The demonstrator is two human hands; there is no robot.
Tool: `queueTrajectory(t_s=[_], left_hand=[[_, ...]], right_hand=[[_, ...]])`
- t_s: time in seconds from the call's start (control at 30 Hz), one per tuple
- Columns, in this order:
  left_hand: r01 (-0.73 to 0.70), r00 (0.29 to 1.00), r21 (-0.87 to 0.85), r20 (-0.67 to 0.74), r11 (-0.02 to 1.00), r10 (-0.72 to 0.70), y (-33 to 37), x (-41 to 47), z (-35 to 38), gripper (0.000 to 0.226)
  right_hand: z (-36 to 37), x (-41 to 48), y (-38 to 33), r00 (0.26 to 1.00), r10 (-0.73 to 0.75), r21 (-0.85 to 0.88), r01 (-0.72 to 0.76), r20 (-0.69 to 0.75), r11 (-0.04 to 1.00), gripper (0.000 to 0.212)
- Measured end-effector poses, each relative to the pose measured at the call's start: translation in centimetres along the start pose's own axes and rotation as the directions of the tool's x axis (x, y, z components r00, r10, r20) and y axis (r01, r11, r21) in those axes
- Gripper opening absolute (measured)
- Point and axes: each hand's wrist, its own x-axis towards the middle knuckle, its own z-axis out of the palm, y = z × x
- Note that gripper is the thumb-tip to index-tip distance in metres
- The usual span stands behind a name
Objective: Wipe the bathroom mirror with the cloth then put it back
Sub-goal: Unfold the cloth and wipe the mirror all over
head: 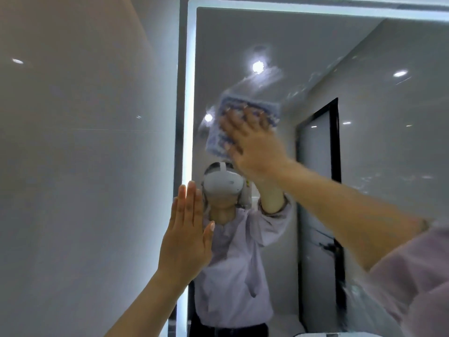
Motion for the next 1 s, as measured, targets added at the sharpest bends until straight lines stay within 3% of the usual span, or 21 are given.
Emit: queueTrajectory(t_s=[0.07,0.13,0.17,0.23,0.3,0.33,0.4,0.47,0.5,0.57,0.63,0.7,0.77,0.83,0.9,0.93,1.0], left_hand=[[-0.007,1.000,0.021,-0.009,1.000,0.007,0.0,0.0,0.0,0.066],[-0.010,1.000,0.027,0.003,1.000,0.010,0.0,0.0,0.0,0.066],[-0.013,1.000,0.021,0.010,1.000,0.012,0.0,0.0,-0.1,0.066],[-0.012,1.000,0.026,0.017,1.000,0.012,0.0,0.0,-0.1,0.066],[-0.007,1.000,0.039,0.020,0.999,0.006,0.0,-0.1,-0.1,0.066],[-0.003,1.000,0.036,0.018,0.999,0.002,0.0,-0.1,-0.1,0.066],[0.005,1.000,0.017,0.006,1.000,-0.005,0.0,0.0,-0.1,0.066],[0.006,1.000,-0.003,-0.003,1.000,-0.006,0.0,0.0,0.0,0.066],[0.001,1.000,-0.009,-0.008,1.000,-0.001,0.0,0.0,0.0,0.066],[-0.021,1.000,-0.008,-0.009,1.000,0.021,-0.2,0.1,0.2,0.066],[-0.023,1.000,-0.009,-0.003,1.000,0.023,-0.3,0.0,0.3,0.066],[-0.014,1.000,-0.002,0.008,1.000,0.014,-0.3,0.0,0.2,0.066],[-0.013,1.000,0.013,0.010,1.000,0.013,-0.3,0.1,0.1,0.067],[-0.002,1.000,0.022,0.003,1.000,0.002,-0.3,0.0,0.1,0.067],[0.012,1.000,0.030,-0.001,0.999,-0.012,-0.3,0.0,0.1,0.067],[0.009,1.000,0.026,0.002,1.000,-0.009,-0.2,0.0,0.2,0.067],[-0.003,1.000,0.000,-0.002,1.000,0.003,-0.3,0.0,0.2,0.067]], right_hand=[[0.5,-1.7,-0.9,0.978,-0.195,-0.040,0.198,0.078,0.979,0.057],[0.1,-1.4,0.5,0.960,-0.263,-0.085,0.271,0.097,0.959,0.056],[-0.2,-0.7,1.4,0.974,-0.216,-0.098,0.223,0.075,0.970,0.056],[-0.7,1.0,3.1,0.998,0.055,-0.022,-0.056,-0.016,0.998,0.056],[-0.7,2.5,3.2,0.931,0.357,0.090,-0.350,-0.080,0.932,0.057],[-0.4,2.9,2.3,0.900,0.424,0.092,-0.416,-0.101,0.905,0.057],[0.6,2.6,-0.3,0.939,0.318,0.014,-0.319,-0.129,0.948,0.057],[1.4,1.7,-2.3,0.998,0.010,-0.060,-0.014,-0.069,0.998,0.057],[1.5,1.5,-2.5,0.994,-0.105,-0.094,0.102,-0.022,0.990,0.056],[0.9,2.5,-1.1,0.982,-0.188,-0.123,0.189,0.022,0.974,0.055],[0.0,3.8,0.9,0.993,-0.114,-0.112,0.113,0.000,0.987,0.056],[-0.7,4.7,2.8,0.994,0.082,-0.031,-0.084,-0.070,0.996,0.057],[-0.8,5.1,3.3,0.953,0.280,0.045,-0.276,-0.117,0.960,0.056],[-0.3,4.4,2.0,0.921,0.362,0.035,-0.361,-0.144,0.932,0.056],[0.4,2.8,0.7,0.969,0.213,-0.042,-0.220,-0.128,0.975,0.055],[0.6,1.9,0.6,0.995,0.061,-0.090,-0.068,-0.081,0.994,0.055],[0.0,1.1,1.9,0.973,-0.226,-0.167,0.232,0.053,0.958,0.057]])
